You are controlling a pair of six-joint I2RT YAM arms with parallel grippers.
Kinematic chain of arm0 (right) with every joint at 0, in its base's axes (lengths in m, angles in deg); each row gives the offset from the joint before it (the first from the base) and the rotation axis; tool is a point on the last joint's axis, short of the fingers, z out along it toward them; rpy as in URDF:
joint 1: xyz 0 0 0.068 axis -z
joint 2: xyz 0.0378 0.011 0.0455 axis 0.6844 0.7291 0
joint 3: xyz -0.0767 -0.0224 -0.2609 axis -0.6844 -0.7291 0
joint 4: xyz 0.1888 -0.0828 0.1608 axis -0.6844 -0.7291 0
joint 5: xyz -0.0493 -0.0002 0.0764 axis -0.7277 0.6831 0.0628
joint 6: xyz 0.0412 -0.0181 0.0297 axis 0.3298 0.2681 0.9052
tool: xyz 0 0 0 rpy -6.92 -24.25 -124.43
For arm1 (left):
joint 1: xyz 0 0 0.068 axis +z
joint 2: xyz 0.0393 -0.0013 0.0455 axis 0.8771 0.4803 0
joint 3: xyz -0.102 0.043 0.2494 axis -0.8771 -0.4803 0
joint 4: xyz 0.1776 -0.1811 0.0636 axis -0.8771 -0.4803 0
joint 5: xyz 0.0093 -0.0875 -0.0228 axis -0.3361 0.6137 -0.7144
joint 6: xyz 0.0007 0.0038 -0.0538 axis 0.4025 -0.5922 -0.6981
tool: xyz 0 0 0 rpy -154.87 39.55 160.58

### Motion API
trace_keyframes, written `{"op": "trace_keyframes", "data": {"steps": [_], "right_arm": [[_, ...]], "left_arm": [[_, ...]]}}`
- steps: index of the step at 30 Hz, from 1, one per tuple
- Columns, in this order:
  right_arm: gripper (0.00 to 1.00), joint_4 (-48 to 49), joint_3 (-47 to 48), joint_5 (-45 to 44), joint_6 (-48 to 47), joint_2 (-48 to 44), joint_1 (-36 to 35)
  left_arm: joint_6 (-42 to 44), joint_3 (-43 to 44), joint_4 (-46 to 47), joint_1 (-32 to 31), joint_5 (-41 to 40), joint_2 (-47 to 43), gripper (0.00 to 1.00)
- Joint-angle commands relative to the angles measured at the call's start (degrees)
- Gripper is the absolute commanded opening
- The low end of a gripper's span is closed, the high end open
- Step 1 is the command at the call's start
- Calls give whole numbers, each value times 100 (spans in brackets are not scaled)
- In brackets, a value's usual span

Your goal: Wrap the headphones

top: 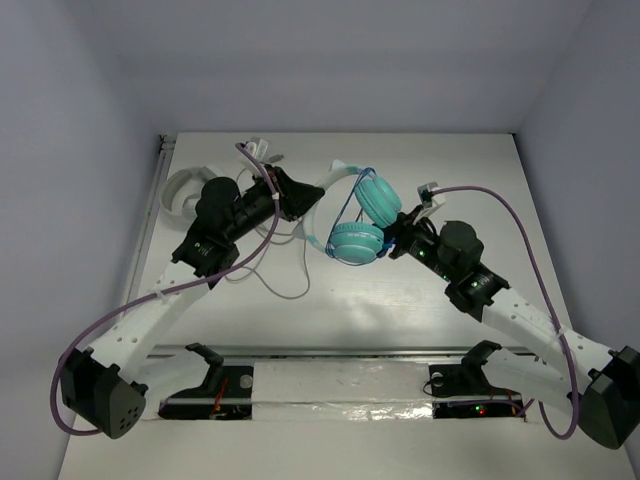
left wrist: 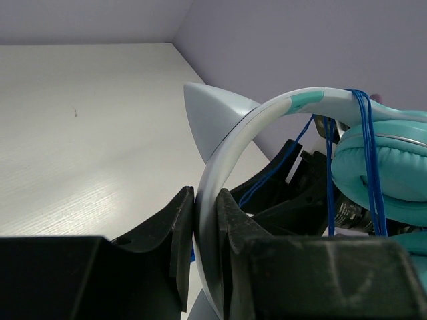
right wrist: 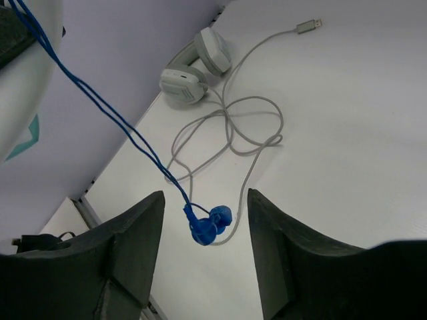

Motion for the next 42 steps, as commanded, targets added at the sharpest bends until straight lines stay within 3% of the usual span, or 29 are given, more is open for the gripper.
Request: {"op": "trace_keyframes", "data": {"steps": [1, 5, 9, 15, 22, 32, 36, 42], "right_arm": [[60, 34, 84, 35, -238, -89, -7], [64, 104, 189, 562, -335, 253, -7], [61, 595, 75, 774, -326, 552, -7], [54, 869, -92, 449, -317, 641, -7], [58, 895, -189, 36, -335, 702, -7], [52, 1229, -250, -69, -238, 869, -7], [32, 1282, -180, 1, -238, 1010, -7], [39, 1335, -443, 265, 183, 808, -7]], "left_arm": [[72, 421, 146, -148, -149, -274, 0], [108, 465, 49, -202, -228, -309, 0], [108, 544, 23, -263, -263, -301, 0], [125, 720, -91, -369, -290, -300, 0], [125, 790, -171, -421, -316, -336, 0], [81, 878, -180, -474, -352, -301, 0], [64, 913, -171, -474, -465, -309, 0], [-24, 939, -92, -474, -1107, -231, 0]]}}
